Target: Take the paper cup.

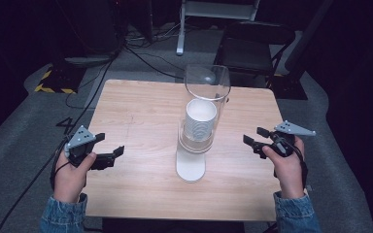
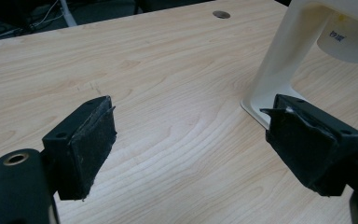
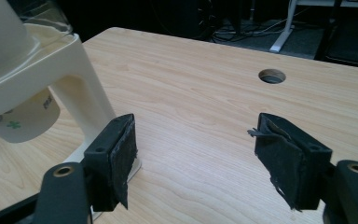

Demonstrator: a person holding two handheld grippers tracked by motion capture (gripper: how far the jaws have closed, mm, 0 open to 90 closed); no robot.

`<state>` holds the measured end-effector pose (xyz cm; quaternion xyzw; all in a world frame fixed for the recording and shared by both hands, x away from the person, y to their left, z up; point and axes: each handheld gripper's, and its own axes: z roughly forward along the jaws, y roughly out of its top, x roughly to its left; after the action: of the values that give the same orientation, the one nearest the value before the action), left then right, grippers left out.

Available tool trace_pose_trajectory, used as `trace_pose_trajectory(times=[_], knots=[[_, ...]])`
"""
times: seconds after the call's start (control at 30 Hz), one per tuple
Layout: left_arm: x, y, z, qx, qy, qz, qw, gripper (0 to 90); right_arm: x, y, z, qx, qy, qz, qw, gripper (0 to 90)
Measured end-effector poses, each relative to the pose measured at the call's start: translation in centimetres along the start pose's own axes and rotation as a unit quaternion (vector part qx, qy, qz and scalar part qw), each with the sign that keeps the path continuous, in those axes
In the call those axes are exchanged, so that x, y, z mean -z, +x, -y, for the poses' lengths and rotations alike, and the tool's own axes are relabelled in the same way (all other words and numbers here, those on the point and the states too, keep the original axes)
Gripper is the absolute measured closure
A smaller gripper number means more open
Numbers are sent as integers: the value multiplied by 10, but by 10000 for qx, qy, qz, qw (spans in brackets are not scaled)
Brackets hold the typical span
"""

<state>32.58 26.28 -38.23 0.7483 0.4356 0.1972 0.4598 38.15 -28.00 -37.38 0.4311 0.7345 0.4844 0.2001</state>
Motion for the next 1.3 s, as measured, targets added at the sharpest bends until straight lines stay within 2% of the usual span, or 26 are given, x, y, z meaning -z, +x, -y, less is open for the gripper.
trace_pose_trajectory(times=[0.27,0.4,0.47,0.57,0.6,0.63,0.7,0.87,0.97,1.0,1.1,1.2,1.23,1.3], knots=[[5,-1,3,3,2,55,10000,154,-12,18,-5,241,76,-275,9993,295],[9,0,7,-32,65,-1,10000,154,-21,34,-8,389,162,-547,9976,286],[9,0,9,15,53,-24,10000,154,-25,38,-9,439,187,-622,9969,281],[11,1,10,-25,85,-27,10000,154,-29,43,-8,496,268,-741,9957,281],[11,1,10,-60,96,-31,9999,154,-31,46,-8,518,328,-815,9948,292],[12,0,11,-22,106,-14,9999,155,-37,52,-7,654,568,-1059,9906,310],[12,1,11,-29,114,-19,9999,155,-40,58,-7,768,681,-1218,9872,309],[12,1,13,-34,155,-19,9999,155,-46,72,-6,922,719,-1395,9833,295],[12,1,13,-3,187,13,9998,158,-51,79,-4,1000,794,-1561,9794,293],[12,1,13,-82,228,39,9997,158,-53,81,-3,996,790,-1607,9788,284],[12,0,13,-72,249,55,9996,159,-59,88,0,1011,747,-1743,9766,233],[11,0,14,-70,271,81,9996,159,-63,93,3,1024,671,-1777,9764,216],[10,0,14,-48,288,88,9995,159,-67,99,5,1054,583,-1802,9762,197],[10,1,14,-100,309,91,9994,159,-69,101,6,1055,544,-1797,9765,187]])
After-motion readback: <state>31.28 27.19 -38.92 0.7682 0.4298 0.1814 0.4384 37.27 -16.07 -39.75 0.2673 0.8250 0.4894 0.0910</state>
